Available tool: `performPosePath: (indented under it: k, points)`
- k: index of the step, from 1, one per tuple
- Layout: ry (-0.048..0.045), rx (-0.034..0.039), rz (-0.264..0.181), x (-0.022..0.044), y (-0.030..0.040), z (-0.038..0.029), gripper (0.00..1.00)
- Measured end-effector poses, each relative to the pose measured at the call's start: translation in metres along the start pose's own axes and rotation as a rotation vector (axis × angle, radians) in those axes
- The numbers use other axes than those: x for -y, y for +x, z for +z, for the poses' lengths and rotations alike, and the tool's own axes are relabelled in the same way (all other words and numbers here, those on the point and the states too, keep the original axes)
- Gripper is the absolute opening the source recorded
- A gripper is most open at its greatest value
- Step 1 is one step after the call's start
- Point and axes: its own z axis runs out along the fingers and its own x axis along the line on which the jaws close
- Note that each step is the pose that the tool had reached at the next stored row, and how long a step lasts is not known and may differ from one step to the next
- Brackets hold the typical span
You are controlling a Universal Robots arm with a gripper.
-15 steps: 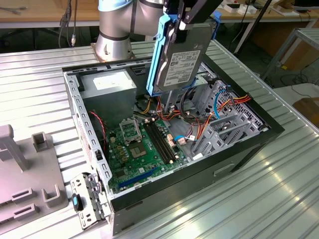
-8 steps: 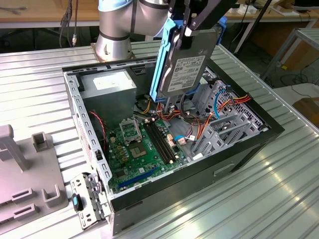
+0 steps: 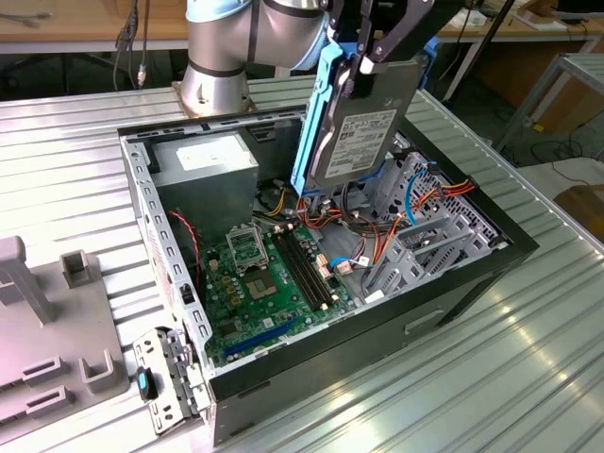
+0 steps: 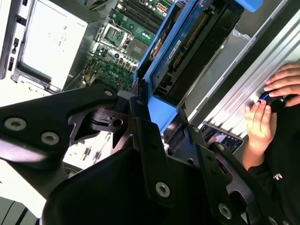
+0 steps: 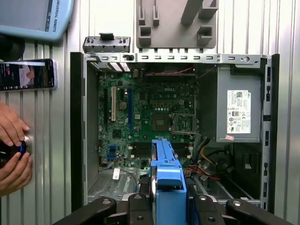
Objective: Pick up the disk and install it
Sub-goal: 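Insert the disk into the insertion slot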
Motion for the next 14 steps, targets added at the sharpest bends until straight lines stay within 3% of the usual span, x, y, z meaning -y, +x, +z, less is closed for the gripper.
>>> performPosePath:
  k: [6, 11, 14]
  points:
    - [-0.0001, -0.0003, 0.000, 0.0134, 0.0003, 0.0010, 0.36]
    - [0.0000, -0.0001, -0.002, 0.0182, 0.0074, 0.0028, 0.36]
    - [0.0003, 0.0002, -0.018, 0.0252, 0.0081, 0.0050, 0.36]
